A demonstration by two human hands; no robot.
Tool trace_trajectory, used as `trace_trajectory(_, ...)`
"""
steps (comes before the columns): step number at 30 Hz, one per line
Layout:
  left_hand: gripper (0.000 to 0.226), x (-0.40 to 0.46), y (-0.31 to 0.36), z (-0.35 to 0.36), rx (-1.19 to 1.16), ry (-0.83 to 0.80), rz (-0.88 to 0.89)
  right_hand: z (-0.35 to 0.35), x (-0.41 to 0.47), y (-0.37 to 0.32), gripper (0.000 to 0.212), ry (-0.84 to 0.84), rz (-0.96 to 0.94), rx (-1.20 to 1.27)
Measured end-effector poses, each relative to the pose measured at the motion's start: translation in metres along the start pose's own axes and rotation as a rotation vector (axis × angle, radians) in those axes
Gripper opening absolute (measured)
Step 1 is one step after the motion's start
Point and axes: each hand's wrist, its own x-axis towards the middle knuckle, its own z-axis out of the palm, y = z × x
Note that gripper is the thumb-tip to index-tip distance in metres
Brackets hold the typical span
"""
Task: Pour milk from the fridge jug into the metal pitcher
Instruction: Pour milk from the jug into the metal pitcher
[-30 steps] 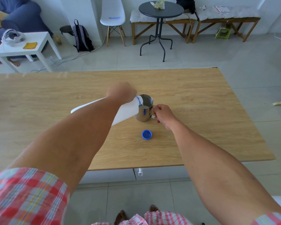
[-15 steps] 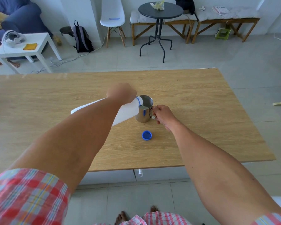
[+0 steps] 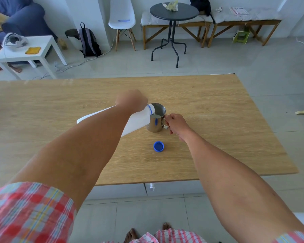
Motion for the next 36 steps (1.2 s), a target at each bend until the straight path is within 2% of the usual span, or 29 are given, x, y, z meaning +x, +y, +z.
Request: trace_trajectory(36,0.024,0.0002,0.0041,-0.0029,0.036,-0.010,0.015,-0.0012,-0.0022,-0.0024,0.040,-0.014,-0.017,0.006)
